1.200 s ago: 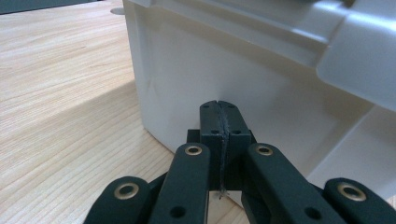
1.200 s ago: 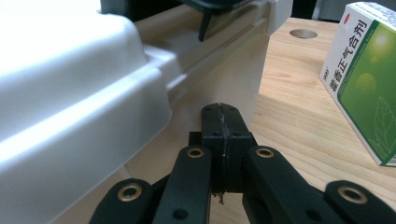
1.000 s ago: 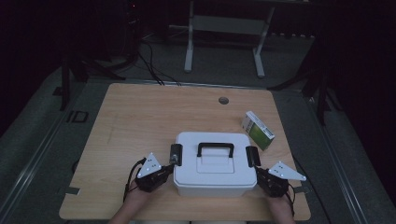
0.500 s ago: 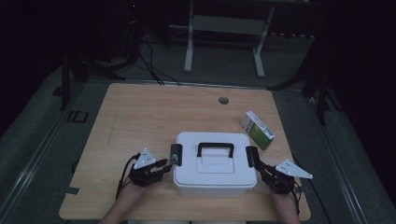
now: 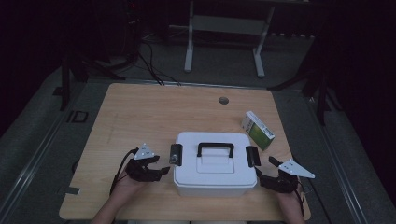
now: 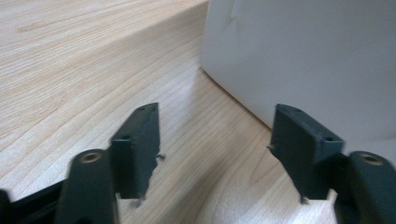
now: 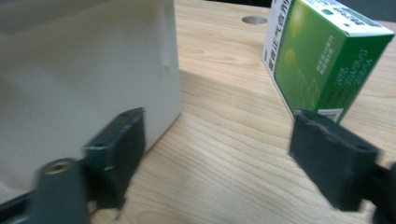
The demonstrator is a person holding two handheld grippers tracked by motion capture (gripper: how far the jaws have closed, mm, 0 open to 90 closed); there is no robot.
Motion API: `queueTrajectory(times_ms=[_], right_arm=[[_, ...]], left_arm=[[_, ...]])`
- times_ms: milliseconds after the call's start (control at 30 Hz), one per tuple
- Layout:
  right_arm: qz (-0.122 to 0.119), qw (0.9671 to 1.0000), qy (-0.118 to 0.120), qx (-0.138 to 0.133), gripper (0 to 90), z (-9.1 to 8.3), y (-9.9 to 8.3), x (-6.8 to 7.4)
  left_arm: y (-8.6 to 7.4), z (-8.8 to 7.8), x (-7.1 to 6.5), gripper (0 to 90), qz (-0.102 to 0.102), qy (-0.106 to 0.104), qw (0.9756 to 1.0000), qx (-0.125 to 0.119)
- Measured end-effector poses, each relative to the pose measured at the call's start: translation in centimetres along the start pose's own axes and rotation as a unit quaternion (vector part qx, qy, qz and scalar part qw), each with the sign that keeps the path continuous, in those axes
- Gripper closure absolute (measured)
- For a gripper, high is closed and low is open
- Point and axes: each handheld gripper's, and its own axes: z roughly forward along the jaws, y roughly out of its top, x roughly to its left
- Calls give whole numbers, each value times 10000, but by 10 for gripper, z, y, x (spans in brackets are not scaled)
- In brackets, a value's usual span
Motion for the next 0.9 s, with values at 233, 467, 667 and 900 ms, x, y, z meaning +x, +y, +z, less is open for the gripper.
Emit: queueTrajectory(times_ms=[233, 467, 667, 900], right_arm=[[173, 9997, -117, 115, 137, 1, -2, -11], [115, 9995, -248, 142, 138, 3, -5, -14], [81, 9995, -237, 171, 138, 3, -6, -14], [102, 9995, -214, 221, 138, 5, -9, -14]], left_arm=[[0, -6, 8, 268, -33, -16, 9996, 262], [1, -16, 15, 148, -25, -28, 9984, 565], [0, -18, 19, 105, 68, -32, 9958, 909], [-1, -22, 21, 72, 201, -92, 9921, 1235]])
